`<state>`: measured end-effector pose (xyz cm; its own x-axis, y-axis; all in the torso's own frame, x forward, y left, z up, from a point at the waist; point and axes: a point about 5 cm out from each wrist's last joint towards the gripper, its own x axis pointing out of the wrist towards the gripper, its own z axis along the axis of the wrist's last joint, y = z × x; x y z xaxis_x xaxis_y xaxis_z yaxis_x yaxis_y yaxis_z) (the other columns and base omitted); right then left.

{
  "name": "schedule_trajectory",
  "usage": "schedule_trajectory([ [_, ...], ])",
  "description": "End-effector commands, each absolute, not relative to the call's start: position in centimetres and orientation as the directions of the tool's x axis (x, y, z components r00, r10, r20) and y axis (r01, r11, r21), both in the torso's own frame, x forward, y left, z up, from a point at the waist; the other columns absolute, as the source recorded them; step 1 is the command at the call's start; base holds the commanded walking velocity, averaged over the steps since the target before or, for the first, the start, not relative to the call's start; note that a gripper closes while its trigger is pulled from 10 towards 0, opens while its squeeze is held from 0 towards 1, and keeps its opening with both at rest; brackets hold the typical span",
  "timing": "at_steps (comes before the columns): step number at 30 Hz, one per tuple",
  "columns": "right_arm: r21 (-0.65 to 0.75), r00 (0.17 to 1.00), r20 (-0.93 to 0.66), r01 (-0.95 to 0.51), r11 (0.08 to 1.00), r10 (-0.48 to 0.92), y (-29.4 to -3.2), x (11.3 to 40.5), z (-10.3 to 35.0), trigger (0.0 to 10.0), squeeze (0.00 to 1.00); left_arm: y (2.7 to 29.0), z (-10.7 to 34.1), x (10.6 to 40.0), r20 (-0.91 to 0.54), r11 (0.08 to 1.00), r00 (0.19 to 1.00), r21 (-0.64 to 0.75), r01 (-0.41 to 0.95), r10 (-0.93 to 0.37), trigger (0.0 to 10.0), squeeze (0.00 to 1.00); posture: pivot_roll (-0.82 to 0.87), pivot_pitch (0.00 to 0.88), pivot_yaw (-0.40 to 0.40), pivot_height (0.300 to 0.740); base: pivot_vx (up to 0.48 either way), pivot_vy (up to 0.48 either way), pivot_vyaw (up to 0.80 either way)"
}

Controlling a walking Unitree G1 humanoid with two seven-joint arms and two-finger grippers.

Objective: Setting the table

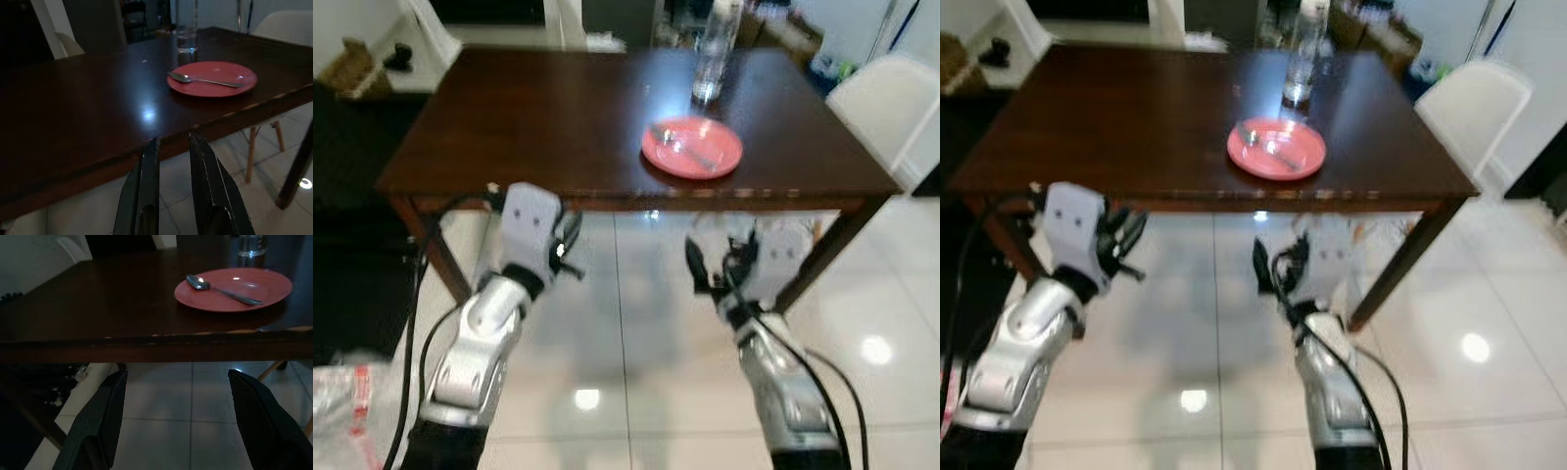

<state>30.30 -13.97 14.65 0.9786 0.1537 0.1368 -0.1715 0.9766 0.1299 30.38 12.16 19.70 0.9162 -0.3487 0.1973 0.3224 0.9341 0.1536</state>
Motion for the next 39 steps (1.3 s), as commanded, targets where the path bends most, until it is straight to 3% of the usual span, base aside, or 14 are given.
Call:
schedule_trajectory([
  [1, 0.119, 0.984, 0.130, -0.138, 0.983, 0.123, -14.7, 30.1, 14.4, 10.0, 0.00, 11.7, 19.3, 30.3, 0.186, 0.928, 0.913, 0.160, 0.336, -0.362, 10.0, 0.00, -0.04, 0.067, 0.072, 0.740, 0.461, 0.000, 0.00],
  [10, 0.106, 0.988, 0.135, -0.085, 0.991, 0.071, -15.9, 30.2, 14.6, 10.0, 0.00, 11.4, 19.2, 30.2, 0.182, 0.924, 0.910, 0.159, 0.348, -0.374, 10.0, 0.00, -0.05, 0.069, 0.075, 0.740, 0.451, 0.000, 0.00],
  [27, 0.105, 0.989, 0.129, -0.086, 0.991, 0.072, -15.7, 30.3, 14.4, 10.0, 0.00, 11.3, 19.0, 30.3, 0.173, 0.923, 0.910, 0.160, 0.351, -0.376, 10.0, 0.00, -0.05, 0.060, 0.079, 0.740, 0.435, 0.000, 0.00],
  [39, 0.103, 0.988, 0.130, -0.091, 0.990, 0.077, -15.6, 30.3, 14.4, 10.0, 0.00, 11.1, 18.8, 30.1, 0.150, 0.909, 0.900, 0.162, 0.385, -0.408, 10.0, 0.00, -0.05, 0.051, 0.077, 0.740, 0.023, 0.000, 0.00],
])
